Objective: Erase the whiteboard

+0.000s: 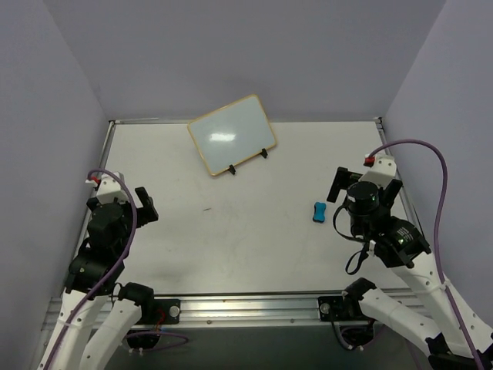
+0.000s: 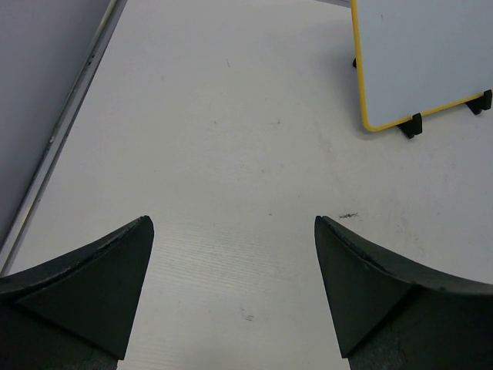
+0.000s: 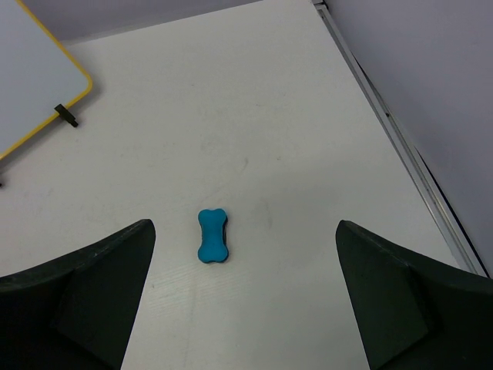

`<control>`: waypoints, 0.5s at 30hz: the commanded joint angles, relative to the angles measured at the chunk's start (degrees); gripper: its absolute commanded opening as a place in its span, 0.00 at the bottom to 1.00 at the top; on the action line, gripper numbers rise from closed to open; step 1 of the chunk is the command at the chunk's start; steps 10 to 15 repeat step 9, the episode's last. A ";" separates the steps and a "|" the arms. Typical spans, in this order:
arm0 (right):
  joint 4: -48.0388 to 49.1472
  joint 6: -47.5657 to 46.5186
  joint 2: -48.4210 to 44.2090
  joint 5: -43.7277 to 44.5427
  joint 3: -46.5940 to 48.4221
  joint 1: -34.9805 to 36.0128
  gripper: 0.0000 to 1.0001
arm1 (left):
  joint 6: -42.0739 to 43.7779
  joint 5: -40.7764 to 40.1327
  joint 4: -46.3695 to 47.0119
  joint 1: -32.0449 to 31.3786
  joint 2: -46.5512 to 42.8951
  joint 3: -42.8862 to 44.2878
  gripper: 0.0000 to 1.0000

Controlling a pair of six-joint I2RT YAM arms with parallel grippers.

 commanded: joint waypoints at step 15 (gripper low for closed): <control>1.23 -0.69 -2.02 2.68 -0.24 0.38 1.00 | 0.52 0.54 3.50 0.80 0.96 0.01 0.94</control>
